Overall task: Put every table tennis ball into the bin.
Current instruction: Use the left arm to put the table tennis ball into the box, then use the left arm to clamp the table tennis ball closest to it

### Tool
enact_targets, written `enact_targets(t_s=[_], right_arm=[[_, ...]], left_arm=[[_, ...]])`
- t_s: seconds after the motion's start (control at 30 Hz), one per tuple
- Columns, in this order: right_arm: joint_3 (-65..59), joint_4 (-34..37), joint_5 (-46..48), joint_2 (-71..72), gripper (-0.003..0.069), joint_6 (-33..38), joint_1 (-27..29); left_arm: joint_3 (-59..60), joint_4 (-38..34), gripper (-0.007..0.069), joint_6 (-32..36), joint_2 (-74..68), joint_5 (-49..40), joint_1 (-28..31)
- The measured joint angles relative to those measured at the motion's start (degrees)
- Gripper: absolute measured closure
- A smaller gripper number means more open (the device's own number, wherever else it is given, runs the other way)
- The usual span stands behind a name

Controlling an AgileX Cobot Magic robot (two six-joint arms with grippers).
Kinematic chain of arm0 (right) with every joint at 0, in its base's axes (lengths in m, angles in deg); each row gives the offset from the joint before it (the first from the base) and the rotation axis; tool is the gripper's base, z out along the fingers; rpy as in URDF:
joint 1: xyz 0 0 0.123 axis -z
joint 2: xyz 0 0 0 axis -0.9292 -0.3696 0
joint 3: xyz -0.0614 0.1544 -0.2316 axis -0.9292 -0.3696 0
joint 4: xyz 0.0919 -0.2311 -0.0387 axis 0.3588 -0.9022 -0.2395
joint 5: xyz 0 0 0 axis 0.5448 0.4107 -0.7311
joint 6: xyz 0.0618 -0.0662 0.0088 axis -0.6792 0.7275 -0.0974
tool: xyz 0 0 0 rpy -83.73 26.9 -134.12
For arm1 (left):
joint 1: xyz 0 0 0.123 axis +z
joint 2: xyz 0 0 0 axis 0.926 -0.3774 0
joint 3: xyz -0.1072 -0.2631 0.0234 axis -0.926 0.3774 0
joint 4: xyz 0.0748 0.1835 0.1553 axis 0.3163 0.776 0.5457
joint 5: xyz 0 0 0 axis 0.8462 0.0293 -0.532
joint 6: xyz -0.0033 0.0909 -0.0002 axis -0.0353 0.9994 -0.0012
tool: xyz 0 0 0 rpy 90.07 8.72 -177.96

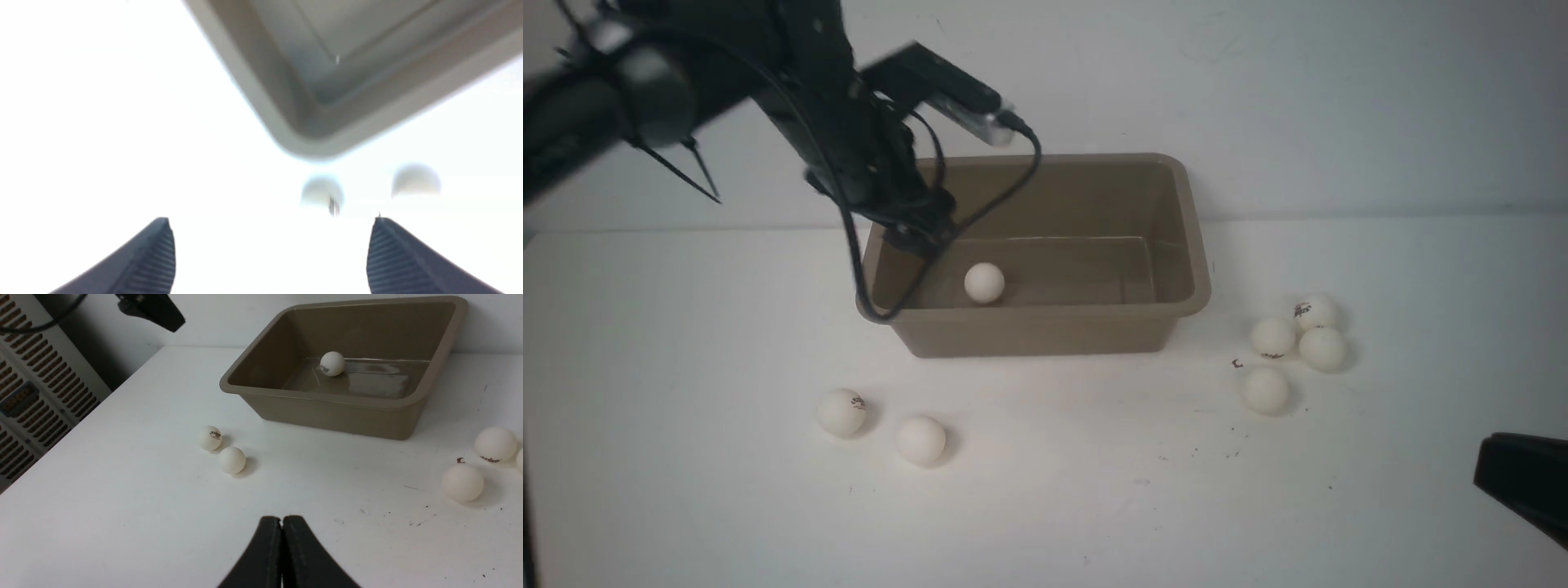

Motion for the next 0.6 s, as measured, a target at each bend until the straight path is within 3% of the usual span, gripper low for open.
enact_targets(t_s=[0.3,0.6], right_arm=[[0.0,-0.1,0.2,0.0,0.0667,0.9,0.0],[0.0,-0.1,0.7,0.0,0.0667,0.9,0.0]], left_arm=[[10.6,-1.0,0.0062,-1.9,3.6,-1.0,0.4],[23.9,-1.6,0.0062,-2.9,3.7,8.9,0.4]])
